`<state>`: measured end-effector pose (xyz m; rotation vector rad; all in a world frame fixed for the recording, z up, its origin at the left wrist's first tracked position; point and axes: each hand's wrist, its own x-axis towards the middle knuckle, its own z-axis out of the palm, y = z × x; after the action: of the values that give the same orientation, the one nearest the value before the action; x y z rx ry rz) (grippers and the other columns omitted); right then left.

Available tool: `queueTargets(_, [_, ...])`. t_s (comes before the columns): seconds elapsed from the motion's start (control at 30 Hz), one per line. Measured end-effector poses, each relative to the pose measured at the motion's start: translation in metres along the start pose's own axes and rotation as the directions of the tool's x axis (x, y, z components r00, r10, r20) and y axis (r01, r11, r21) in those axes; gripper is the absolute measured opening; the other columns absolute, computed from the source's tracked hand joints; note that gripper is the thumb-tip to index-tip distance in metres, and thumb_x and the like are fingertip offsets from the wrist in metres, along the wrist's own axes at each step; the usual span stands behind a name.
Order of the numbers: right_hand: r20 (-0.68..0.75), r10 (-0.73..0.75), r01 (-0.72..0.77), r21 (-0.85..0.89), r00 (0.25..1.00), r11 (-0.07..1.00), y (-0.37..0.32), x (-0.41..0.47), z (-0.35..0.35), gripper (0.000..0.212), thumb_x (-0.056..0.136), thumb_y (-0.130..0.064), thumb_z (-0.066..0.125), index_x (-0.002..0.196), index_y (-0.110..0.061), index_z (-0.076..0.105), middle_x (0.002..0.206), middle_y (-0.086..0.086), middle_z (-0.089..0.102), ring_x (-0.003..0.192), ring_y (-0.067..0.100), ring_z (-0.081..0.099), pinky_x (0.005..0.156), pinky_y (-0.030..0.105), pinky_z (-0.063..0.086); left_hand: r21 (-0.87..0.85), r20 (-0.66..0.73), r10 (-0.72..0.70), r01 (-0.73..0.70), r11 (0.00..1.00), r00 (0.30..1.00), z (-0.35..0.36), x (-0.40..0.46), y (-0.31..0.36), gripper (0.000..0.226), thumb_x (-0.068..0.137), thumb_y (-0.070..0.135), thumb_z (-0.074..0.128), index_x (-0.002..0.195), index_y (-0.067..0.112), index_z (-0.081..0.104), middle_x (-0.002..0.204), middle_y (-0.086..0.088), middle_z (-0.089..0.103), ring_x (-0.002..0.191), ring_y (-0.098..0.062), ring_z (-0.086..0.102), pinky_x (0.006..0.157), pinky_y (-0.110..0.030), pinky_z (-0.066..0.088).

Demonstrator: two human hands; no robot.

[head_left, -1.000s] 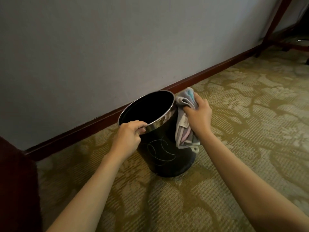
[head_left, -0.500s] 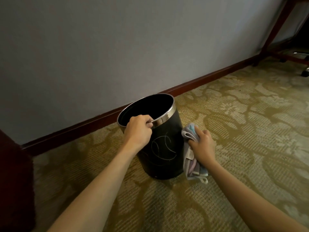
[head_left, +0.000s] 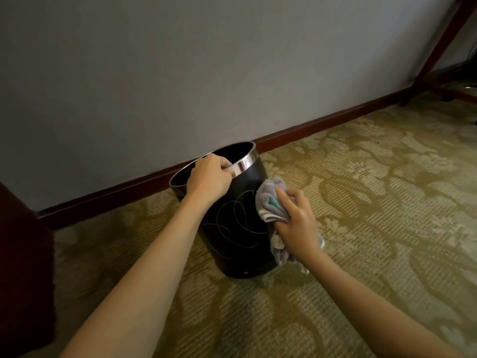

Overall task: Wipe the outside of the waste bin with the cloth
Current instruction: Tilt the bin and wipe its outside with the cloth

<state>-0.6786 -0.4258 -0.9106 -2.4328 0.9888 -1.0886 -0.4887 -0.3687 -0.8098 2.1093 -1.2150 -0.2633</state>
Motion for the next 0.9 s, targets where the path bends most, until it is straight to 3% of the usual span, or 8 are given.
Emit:
queueTargets(0.13, [0.069, 0.015, -0.011, -0.068, 0.998, 0.998, 0.014, -0.025, 0.006, 0.063, 0.074, 0.002, 0.074, 0.133, -0.006, 0.055, 0.117, 0.021, 0.056, 0.102, 0.039, 0.055, 0.076, 0.04, 0.047, -0.054, 0.077, 0.102, -0.098, 0.994, 0.992, -0.01, 0.002, -0.021, 0.016, 0.094, 0.019, 0.048, 0.097, 0.019, 0.064, 0.09, 0.003, 0.063, 0.08, -0.011, 0.055, 0.059, -0.022, 0.036])
queueTargets(0.2, [0.077, 0.03, -0.025, -0.068, 0.997, 0.997, 0.017, -0.028, 0.007, 0.064, 0.074, 0.002, 0.074, 0.134, -0.006, 0.054, 0.117, 0.019, 0.056, 0.102, 0.037, 0.055, 0.077, 0.041, 0.048, -0.075, 0.153, 0.134, -0.124, 0.989, 0.979, -0.014, 0.002, -0.034, 0.02, 0.095, 0.026, 0.047, 0.111, 0.023, 0.059, 0.101, 0.006, 0.062, 0.091, -0.009, 0.055, 0.071, -0.026, 0.043])
queueTargets(0.27, [0.069, 0.051, -0.046, -0.07, 0.996, 0.996, 0.018, -0.027, 0.008, 0.065, 0.074, 0.002, 0.074, 0.135, -0.007, 0.053, 0.116, 0.018, 0.056, 0.101, 0.035, 0.054, 0.076, 0.037, 0.045, -0.082, 0.231, 0.118, -0.101, 0.991, 0.966, -0.022, 0.003, -0.05, 0.019, 0.095, 0.029, 0.047, 0.112, 0.029, 0.056, 0.108, 0.006, 0.061, 0.1, -0.012, 0.056, 0.084, -0.036, 0.047])
queueTargets(0.37, [0.06, 0.104, -0.098, -0.087, 0.993, 0.991, 0.02, -0.026, 0.009, 0.065, 0.076, -0.001, 0.073, 0.137, -0.01, 0.052, 0.117, 0.015, 0.056, 0.101, 0.032, 0.053, 0.074, 0.033, 0.042, -0.108, 0.272, 0.106, -0.079, 0.991, 0.956, -0.035, 0.0, -0.075, 0.019, 0.096, 0.022, 0.046, 0.104, 0.036, 0.055, 0.107, 0.007, 0.061, 0.102, -0.009, 0.055, 0.085, -0.032, 0.046])
queueTargets(0.47, [0.059, 0.13, -0.124, -0.099, 0.99, 0.987, 0.02, -0.026, 0.008, 0.064, 0.078, -0.003, 0.072, 0.138, -0.011, 0.051, 0.117, 0.013, 0.055, 0.102, 0.03, 0.052, 0.077, 0.033, 0.042, -0.153, 0.242, 0.134, -0.098, 0.983, 0.961, -0.037, -0.006, -0.088, 0.028, 0.095, 0.012, 0.048, 0.104, 0.035, 0.06, 0.105, 0.011, 0.062, 0.1, 0.0, 0.054, 0.075, -0.016, 0.039])
queueTargets(0.73, [0.044, 0.175, -0.171, -0.08, 0.984, 0.982, 0.007, -0.013, -0.005, 0.06, 0.082, -0.004, 0.065, 0.139, -0.015, 0.05, 0.111, 0.009, 0.053, 0.099, 0.029, 0.05, 0.08, 0.04, 0.045, -0.174, 0.008, 0.076, -0.074, 0.982, 0.997, -0.019, -0.006, -0.076, 0.032, 0.089, -0.004, 0.053, 0.101, 0.02, 0.072, 0.097, 0.003, 0.068, 0.087, 0.001, 0.056, 0.071, -0.006, 0.036])
queueTargets(0.8, [0.015, 0.148, -0.148, -0.034, 0.989, 0.988, -0.006, 0.003, -0.01, 0.059, 0.082, -0.004, 0.065, 0.138, -0.016, 0.05, 0.111, 0.008, 0.053, 0.1, 0.028, 0.051, 0.082, 0.041, 0.046, -0.166, -0.005, 0.081, -0.081, 0.983, 0.997, -0.017, -0.007, -0.075, 0.033, 0.088, -0.005, 0.053, 0.1, 0.019, 0.072, 0.097, 0.002, 0.067, 0.087, 0.0, 0.056, 0.071, -0.006, 0.035])
queueTargets(0.9, [-0.041, 0.03, -0.029, 0.016, 0.999, 0.999, -0.031, 0.032, -0.012, 0.061, 0.08, -0.002, 0.064, 0.138, -0.016, 0.05, 0.115, 0.009, 0.055, 0.102, 0.027, 0.051, 0.082, 0.039, 0.046, -0.167, -0.006, 0.099, -0.099, 0.981, 0.995, -0.015, -0.01, -0.072, 0.034, 0.088, -0.007, 0.052, 0.099, 0.018, 0.072, 0.098, 0.0, 0.067, 0.096, -0.009, 0.056, 0.081, -0.018, 0.039])
